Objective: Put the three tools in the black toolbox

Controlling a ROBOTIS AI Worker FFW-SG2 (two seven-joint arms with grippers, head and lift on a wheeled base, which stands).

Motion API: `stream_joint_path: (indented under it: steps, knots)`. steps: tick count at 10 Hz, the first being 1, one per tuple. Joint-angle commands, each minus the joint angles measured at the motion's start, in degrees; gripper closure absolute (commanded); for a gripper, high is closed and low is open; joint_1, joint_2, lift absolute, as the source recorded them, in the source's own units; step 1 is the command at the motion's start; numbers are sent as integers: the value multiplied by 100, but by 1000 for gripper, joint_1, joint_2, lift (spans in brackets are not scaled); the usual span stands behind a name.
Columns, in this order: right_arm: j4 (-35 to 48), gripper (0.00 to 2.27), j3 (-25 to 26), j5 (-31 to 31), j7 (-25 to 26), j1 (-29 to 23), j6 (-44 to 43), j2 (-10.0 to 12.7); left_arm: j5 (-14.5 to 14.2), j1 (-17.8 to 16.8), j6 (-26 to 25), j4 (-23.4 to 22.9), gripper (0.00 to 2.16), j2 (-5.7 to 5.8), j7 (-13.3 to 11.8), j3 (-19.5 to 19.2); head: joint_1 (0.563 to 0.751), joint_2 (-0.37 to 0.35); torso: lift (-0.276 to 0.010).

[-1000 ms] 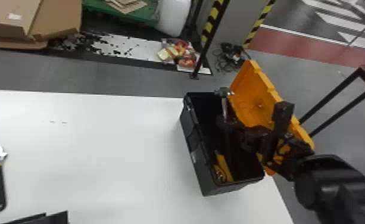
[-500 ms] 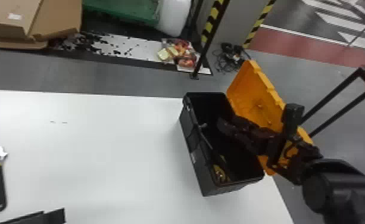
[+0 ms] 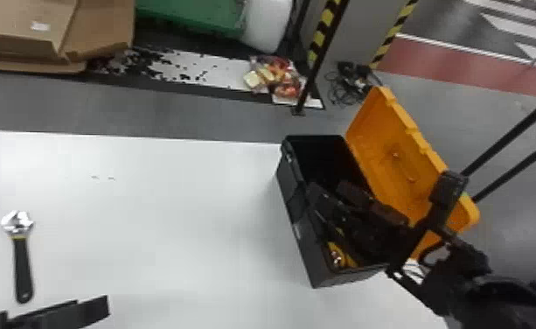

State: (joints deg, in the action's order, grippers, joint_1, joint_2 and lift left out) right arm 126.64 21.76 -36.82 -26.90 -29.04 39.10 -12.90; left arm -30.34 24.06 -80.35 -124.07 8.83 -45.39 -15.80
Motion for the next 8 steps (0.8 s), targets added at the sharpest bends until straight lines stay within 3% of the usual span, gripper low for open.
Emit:
stream_joint_path:
  steps: [1, 2, 4, 7, 8]
  knots:
    - [159, 53, -181, -238, 1, -172, 147, 288, 28, 82, 374, 23, 26, -13, 109, 7, 695, -242, -55]
    - [247, 53, -365, -405, -17, -383, 164, 314, 116, 143, 761, 67, 26, -22, 206, 86, 695, -191, -55]
    - [282, 83, -550, -378, -421, -708, -275, 657, 204, 196, 1130, 217, 36, -110, 215, 121, 695, -124, -55]
    - [273, 83, -638, -115, -764, -1033, -978, 947, 213, 785, 2923, 278, 46, -145, 487, -81, 695, -51, -55]
    - [273, 83, -646, -71, -764, -1059, -996, 974, 204, 890, 3152, 437, 46, -163, 496, -266, 695, -35, -55]
